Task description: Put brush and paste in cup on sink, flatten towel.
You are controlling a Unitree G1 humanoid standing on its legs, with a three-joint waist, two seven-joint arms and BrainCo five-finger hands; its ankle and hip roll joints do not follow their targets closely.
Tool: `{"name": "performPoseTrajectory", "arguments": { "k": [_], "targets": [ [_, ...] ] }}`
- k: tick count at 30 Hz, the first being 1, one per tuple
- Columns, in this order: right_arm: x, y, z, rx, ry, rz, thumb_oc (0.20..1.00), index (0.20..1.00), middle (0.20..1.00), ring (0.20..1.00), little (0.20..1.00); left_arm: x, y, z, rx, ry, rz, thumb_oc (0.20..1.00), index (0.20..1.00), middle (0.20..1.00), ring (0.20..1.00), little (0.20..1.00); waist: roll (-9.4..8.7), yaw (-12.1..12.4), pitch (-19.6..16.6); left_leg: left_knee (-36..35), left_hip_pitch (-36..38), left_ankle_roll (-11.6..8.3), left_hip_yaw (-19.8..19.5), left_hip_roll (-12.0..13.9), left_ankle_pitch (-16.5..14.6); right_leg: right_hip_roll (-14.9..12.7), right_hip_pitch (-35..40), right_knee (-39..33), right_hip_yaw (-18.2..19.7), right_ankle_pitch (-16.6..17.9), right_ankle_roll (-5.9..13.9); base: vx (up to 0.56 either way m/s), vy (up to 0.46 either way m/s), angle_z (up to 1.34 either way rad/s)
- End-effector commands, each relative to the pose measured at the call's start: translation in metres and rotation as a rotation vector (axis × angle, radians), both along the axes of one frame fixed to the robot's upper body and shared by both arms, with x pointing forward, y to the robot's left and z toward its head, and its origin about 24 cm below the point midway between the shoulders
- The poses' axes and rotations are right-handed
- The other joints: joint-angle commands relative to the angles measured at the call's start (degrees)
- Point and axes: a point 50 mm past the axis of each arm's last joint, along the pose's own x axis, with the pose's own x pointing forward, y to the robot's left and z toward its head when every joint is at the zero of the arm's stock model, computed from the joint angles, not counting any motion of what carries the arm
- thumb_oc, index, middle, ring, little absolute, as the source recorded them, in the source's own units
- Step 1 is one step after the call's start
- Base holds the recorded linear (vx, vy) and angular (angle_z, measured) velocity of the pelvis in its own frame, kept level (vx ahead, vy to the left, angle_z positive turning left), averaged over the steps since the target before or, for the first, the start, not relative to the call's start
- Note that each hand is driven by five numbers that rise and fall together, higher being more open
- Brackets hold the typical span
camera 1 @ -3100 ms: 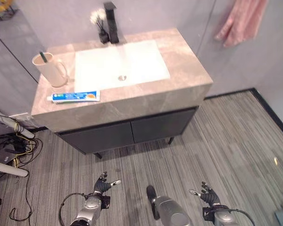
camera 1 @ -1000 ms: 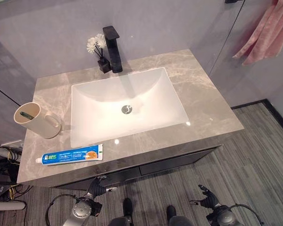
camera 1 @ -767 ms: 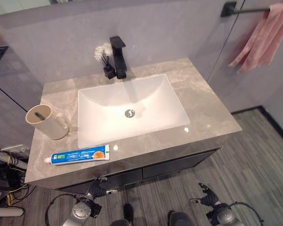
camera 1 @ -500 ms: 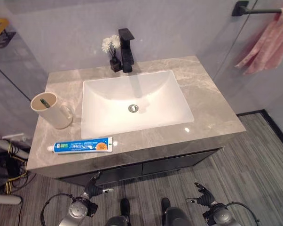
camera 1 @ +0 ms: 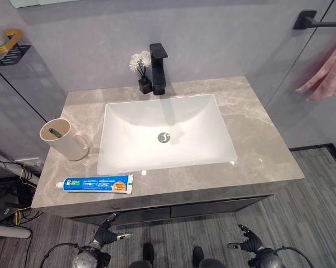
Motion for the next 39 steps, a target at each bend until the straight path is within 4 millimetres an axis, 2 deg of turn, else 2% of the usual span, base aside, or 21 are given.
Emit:
{"name": "performPoseTrajectory", "arguments": {
  "k": [1,2,4,5,7,8,9,10,11,14,16,17,18,20,23,24,26,30,31,39],
  "targets": [
    [0.018,-0.017,0.013,-0.03,-0.038,0.031,1.0,1.0,1.0,1.0,1.0,0.006,0.025,0.042,0.049,-0.026,-0.202,1.0,1.0,1.0,1.0,1.0,-0.86,1.29,-0.6,0.23,1.56,0.23,1.15,-2.66,-2.38,-4.18,-5.74,0.84,1.33,6.92,3.55,-0.03,0.057,0.0],
    [0.019,-0.023,0.013,-0.037,-0.001,0.054,1.0,1.0,1.0,1.0,1.0,0.013,0.021,0.076,0.071,-0.038,-0.398,1.0,1.0,1.0,1.0,1.0,-0.28,1.31,-0.57,0.23,1.22,0.11,1.49,-2.81,-2.03,-4.55,-6.13,0.5,1.48,7.67,3.81,-0.01,0.04,0.0],
    [0.014,-0.025,0.01,-0.039,0.06,0.079,1.0,1.0,1.0,1.0,1.0,0.015,0.018,0.107,0.053,-0.067,-0.489,1.0,1.0,1.0,1.0,1.0,-0.07,1.59,-0.78,0.23,1.39,-0.03,1.55,-2.76,-2.23,-4.68,-5.95,0.4,1.35,7.6,4.01,0.04,0.02,-0.02],
    [0.014,-0.024,0.009,-0.037,0.062,0.081,1.0,1.0,1.0,1.0,1.0,0.014,0.019,0.108,0.054,-0.064,-0.487,1.0,1.0,1.0,1.0,1.0,-0.14,1.53,-0.88,0.23,1.68,-0.06,1.53,-2.68,-2.77,-4.6,-5.64,0.32,1.35,7.18,4.09,0.0,0.0,0.0],
    [0.006,-0.028,0.005,-0.041,0.122,0.09,1.0,1.0,1.0,1.0,1.0,0.013,0.023,0.134,0.027,-0.082,-0.511,1.0,1.0,1.0,1.0,1.0,0.09,1.83,-1.12,0.23,1.81,-0.16,1.28,-2.74,-2.81,-4.74,-5.39,0.35,1.25,7.07,4.15,0.03,0.01,0.02],
    [-0.004,-0.032,-0.001,-0.043,0.186,0.065,1.0,1.0,1.0,1.0,1.0,0.011,0.022,0.159,-0.023,-0.094,-0.535,1.0,1.0,1.0,1.0,1.0,0.48,2.68,-1.4,0.23,1.61,-0.32,0.92,-2.89,-2.23,-4.99,-5.34,0.46,0.85,7.43,4.19,0.07,0.0,0.02],
    [-0.01,-0.033,-0.004,-0.043,0.211,0.045,1.0,1.0,1.0,1.0,1.0,0.011,0.02,0.172,-0.053,-0.114,-0.548,1.0,1.0,1.0,1.0,1.0,0.84,3.23,-1.55,0.23,1.88,-0.43,0.54,-2.79,-2.65,-5.02,-4.87,0.42,0.46,7.03,4.3,0.0,0.0,0.0],
    [-0.009,-0.031,-0.005,-0.039,0.211,0.048,1.0,1.0,1.0,1.0,1.0,0.01,0.021,0.173,-0.05,-0.112,-0.545,1.0,1.0,1.0,1.0,1.0,0.6,3.1,-1.55,0.23,1.89,-0.44,0.52,-2.77,-2.66,-5.0,-4.86,0.41,0.45,7.03,4.29,0.03,-0.014,0.04],
    [-0.013,-0.029,-0.007,-0.031,0.217,0.036,1.0,1.0,1.0,1.0,1.0,0.01,0.019,0.186,-0.091,-0.138,-0.546,1.0,1.0,1.0,1.0,1.0,0.68,3.44,-1.61,0.23,1.7,-0.61,0.23,-2.75,-2.44,-5.05,-4.78,0.44,0.11,7.04,4.31,-0.01,-0.034,0.16],
    [-0.034,-0.022,-0.017,0.011,0.235,-0.031,1.0,1.0,1.0,1.0,1.0,0.025,0.013,0.223,-0.078,-0.37,-0.547,1.0,1.0,1.0,1.0,1.0,0.45,4.23,-1.84,0.23,0.72,-1.06,-1.71,-2.74,-1.57,-5.54,-4.35,0.47,-2.21,7.04,4.32,-0.01,-0.048,0.34],
    [-0.039,-0.02,-0.018,0.016,0.233,-0.054,1.0,1.0,1.0,1.0,1.0,0.032,0.013,0.239,-0.033,-0.512,-0.529,1.0,1.0,1.0,1.0,1.0,0.26,4.51,-1.99,0.23,0.17,-1.21,-2.61,-2.78,-1.34,-5.79,-4.25,0.29,-3.31,7.05,4.37,0.0,-0.033,0.43],
    [-0.039,-0.02,-0.018,0.016,0.233,-0.054,1.0,1.0,1.0,1.0,1.0,0.032,0.013,0.239,-0.032,-0.512,-0.529,1.0,1.0,1.0,1.0,1.0,0.26,4.44,-1.98,0.23,0.15,-1.21,-2.69,-2.78,-1.33,-5.8,-4.22,0.29,-3.4,7.02,4.37,0.0,-0.032,0.25],
    [-0.043,-0.018,-0.02,0.013,0.237,-0.059,1.0,1.0,1.0,1.0,1.0,0.036,0.012,0.254,0.011,-0.628,-0.513,1.0,1.0,1.0,1.0,1.0,0.15,4.71,-2.0,0.23,-0.25,-1.27,-3.11,-2.88,-1.22,-5.93,-4.2,0.13,-3.82,7.09,4.44,0.0,-0.03,0.18],
    [-0.042,-0.015,-0.021,-0.012,0.248,-0.011,1.0,1.0,1.0,1.0,1.0,0.04,0.02,0.264,0.113,-0.712,-0.477,1.0,1.0,1.0,1.0,1.0,0.03,5.02,-2.04,0.23,-0.5,-1.28,-3.25,-2.94,-1.22,-5.98,-4.32,-0.03,-3.9,7.04,4.48,0.0,-0.027,0.08],
    [-0.045,-0.016,-0.022,-0.007,0.26,-0.036,1.0,1.0,1.0,1.0,1.0,0.042,0.022,0.27,0.212,-0.754,-0.477,1.0,1.0,1.0,1.0,1.0,0.02,5.27,-1.93,0.23,-0.66,-1.25,-3.12,-2.98,-1.3,-6.07,-4.44,-0.06,-3.81,6.98,4.57,0.0,0.004,0.11],
    [-0.051,-0.017,-0.023,0.01,0.266,-0.079,1.0,1.0,1.0,1.0,1.0,0.044,0.025,0.271,0.318,-0.759,-0.491,1.0,1.0,1.0,1.0,1.0,-0.05,4.96,-1.83,0.23,-0.71,-1.23,-2.8,-3.0,-1.5,-6.14,-4.6,-0.06,-3.44,6.98,4.68,0.02,0.028,0.09],
    [-0.057,-0.017,-0.025,0.015,0.283,-0.104,1.0,1.0,1.0,1.0,1.0,0.045,0.03,0.267,0.34,-0.757,-0.467,1.0,1.0,1.0,1.0,1.0,-0.03,4.82,-1.63,0.23,-0.71,-1.16,-2.54,-3.02,-1.67,-6.25,-4.72,-0.06,-3.21,6.98,4.77,0.01,0.034,0.01],
    [-0.054,-0.017,-0.024,0.018,0.264,-0.098,1.0,1.0,1.0,1.0,1.0,0.047,0.031,0.261,0.418,-0.751,-0.482,1.0,1.0,1.0,1.0,1.0,0.05,4.53,-1.18,0.23,-1.17,-1.07,-2.33,-3.15,-1.92,-6.47,-5.3,-0.06,-2.86,7.02,4.87,-0.01,0.013,-0.01],
    [-0.053,-0.018,-0.023,0.011,0.257,-0.099,1.0,1.0,1.0,1.0,1.0,0.048,0.033,0.251,0.416,-0.739,-0.469,1.0,1.0,1.0,1.0,1.0,-0.01,4.31,-0.85,0.23,-1.64,-0.91,-2.13,-3.32,-1.92,-6.6,-5.9,-0.06,-2.57,7.26,4.96,-0.03,0.049,-0.05],
    [-0.051,-0.025,-0.018,-0.02,0.246,-0.065,1.0,1.0,1.0,1.0,1.0,0.049,0.026,0.237,0.469,-0.673,-0.556,1.0,1.0,1.0,1.0,1.0,-0.43,3.85,-0.42,0.23,-2.79,-0.42,-1.52,-3.6,-2.12,-6.87,-7.44,-0.06,-1.93,7.86,5.4,-0.01,0.034,-0.07]
  ]
}}
